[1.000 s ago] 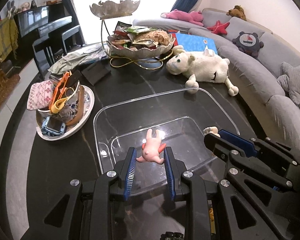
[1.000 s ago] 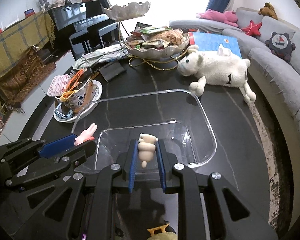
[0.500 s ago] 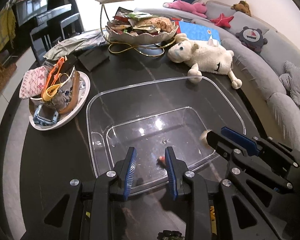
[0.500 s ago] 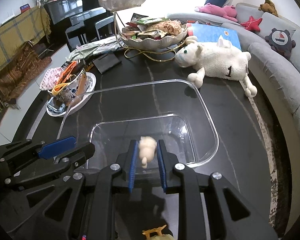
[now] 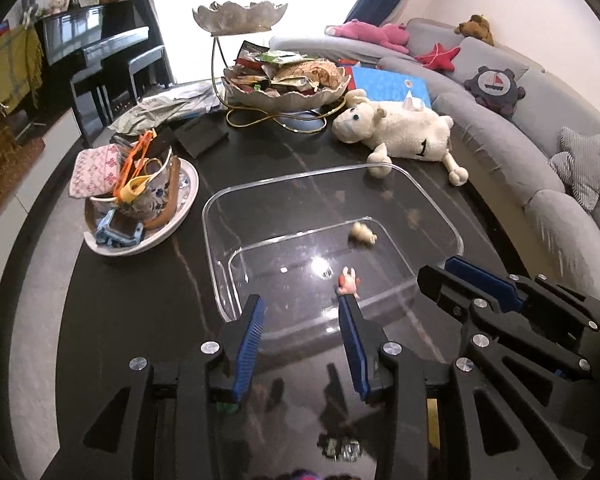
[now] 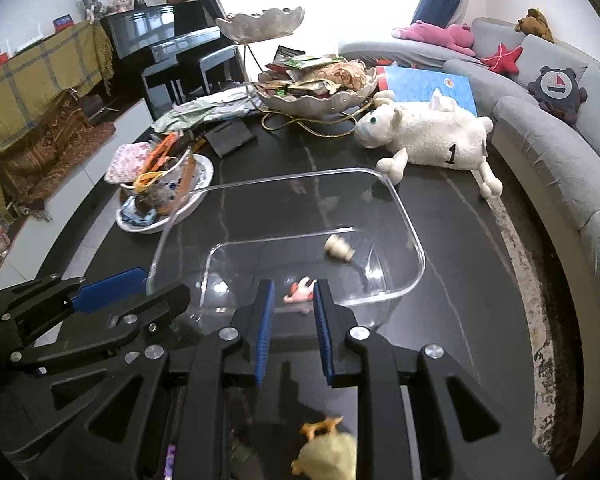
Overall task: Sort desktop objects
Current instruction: 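Open the left tool to drop the bunny into the box while the right tool drops the white figure, then withdraw both open tools back toward the remaining toys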
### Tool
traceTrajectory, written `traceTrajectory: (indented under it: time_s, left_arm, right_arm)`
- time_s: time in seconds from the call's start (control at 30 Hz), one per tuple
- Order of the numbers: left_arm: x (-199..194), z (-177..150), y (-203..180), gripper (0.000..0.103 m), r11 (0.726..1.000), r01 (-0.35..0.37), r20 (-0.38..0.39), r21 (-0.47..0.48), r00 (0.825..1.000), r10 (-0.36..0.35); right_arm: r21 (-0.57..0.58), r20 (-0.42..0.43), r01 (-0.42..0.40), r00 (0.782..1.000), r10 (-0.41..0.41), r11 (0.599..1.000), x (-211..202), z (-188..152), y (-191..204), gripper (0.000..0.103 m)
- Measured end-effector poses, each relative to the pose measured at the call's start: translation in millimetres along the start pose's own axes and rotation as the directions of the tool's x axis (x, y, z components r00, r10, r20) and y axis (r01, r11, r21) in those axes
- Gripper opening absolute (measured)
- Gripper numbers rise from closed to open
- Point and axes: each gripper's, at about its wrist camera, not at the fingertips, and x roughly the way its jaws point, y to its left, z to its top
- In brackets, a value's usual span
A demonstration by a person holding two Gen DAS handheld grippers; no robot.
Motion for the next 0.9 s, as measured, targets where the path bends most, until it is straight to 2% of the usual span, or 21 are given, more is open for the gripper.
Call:
traceTrajectory:
  time_s: [0.4, 0.63, 0.9]
  left_arm:
    - [-70, -36, -6, 0.036, 1.0, -0.002, 0.094, 0.019, 0.996, 0.001]
    - [-99, -52, -7, 0.039, 1.0, -0.025, 0.124, 0.01, 0.992, 0.023]
    - [-121, -73, -7, 0.039, 0.999, -0.031, 0.132, -0.014, 0.991, 0.033]
  right_arm:
    - [-0.01, 0.069, -0.008, 0.998, 0.009, 1.0, -67, -31, 21, 0.018]
    - [-0.025, 0.103, 0.013, 0.995, -0.01, 1.0, -100, -45, 35, 0.018]
    - [-0.028, 0.103, 0.004, 0.995, -0.001, 1.0, -123, -65, 44, 0.018]
